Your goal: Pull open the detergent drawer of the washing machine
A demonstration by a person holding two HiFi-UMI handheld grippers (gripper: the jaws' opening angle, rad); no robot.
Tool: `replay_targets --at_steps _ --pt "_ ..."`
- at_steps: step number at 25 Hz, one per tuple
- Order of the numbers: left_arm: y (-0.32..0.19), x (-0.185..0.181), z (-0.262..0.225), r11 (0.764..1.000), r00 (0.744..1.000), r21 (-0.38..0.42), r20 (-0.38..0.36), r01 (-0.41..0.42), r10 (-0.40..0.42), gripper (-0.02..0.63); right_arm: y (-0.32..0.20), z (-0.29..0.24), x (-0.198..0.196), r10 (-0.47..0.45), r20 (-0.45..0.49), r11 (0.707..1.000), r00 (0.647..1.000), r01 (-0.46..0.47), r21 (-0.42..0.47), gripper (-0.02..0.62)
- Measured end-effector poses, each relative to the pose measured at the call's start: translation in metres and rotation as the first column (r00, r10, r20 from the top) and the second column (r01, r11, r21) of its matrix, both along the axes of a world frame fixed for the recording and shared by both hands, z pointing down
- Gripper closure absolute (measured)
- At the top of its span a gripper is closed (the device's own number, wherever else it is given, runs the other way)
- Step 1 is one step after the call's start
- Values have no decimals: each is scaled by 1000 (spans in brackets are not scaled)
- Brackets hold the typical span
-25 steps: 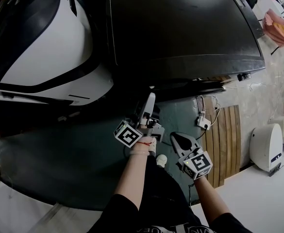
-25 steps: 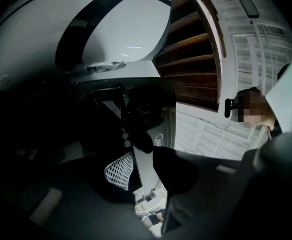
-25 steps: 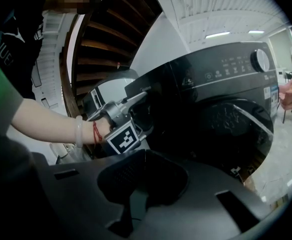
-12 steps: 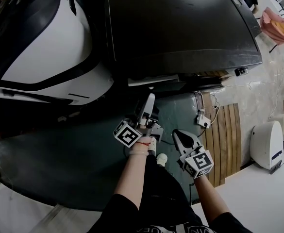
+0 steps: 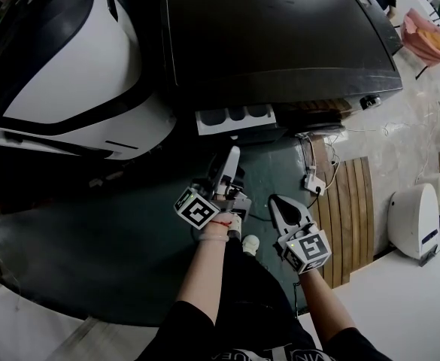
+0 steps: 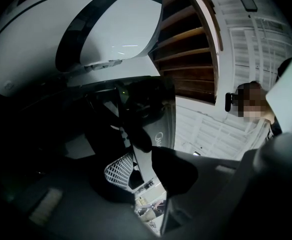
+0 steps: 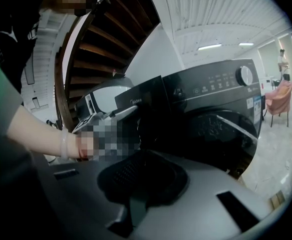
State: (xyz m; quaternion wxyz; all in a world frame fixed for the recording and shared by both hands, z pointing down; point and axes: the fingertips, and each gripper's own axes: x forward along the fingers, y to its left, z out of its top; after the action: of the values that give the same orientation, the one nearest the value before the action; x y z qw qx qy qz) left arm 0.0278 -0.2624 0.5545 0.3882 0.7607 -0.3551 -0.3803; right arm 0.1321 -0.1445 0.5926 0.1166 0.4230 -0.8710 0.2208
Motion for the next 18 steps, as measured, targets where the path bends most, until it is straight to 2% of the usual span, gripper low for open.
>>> replay_targets --at_steps 4,14,18 --pt "7 3 0 1000 999 -2 37 -8 8 499 5 -2 -1 -3 5 1000 1000 3 7 584" --pt "26 7 -6 999 999 2 37 -33 33 503 17 -3 3 0 -6 1000 1000 0 17 583" --pt "30 5 2 1000 998 -4 66 -22 23 504 21 -2 4 10 1 1000 1000 -10 18 583"
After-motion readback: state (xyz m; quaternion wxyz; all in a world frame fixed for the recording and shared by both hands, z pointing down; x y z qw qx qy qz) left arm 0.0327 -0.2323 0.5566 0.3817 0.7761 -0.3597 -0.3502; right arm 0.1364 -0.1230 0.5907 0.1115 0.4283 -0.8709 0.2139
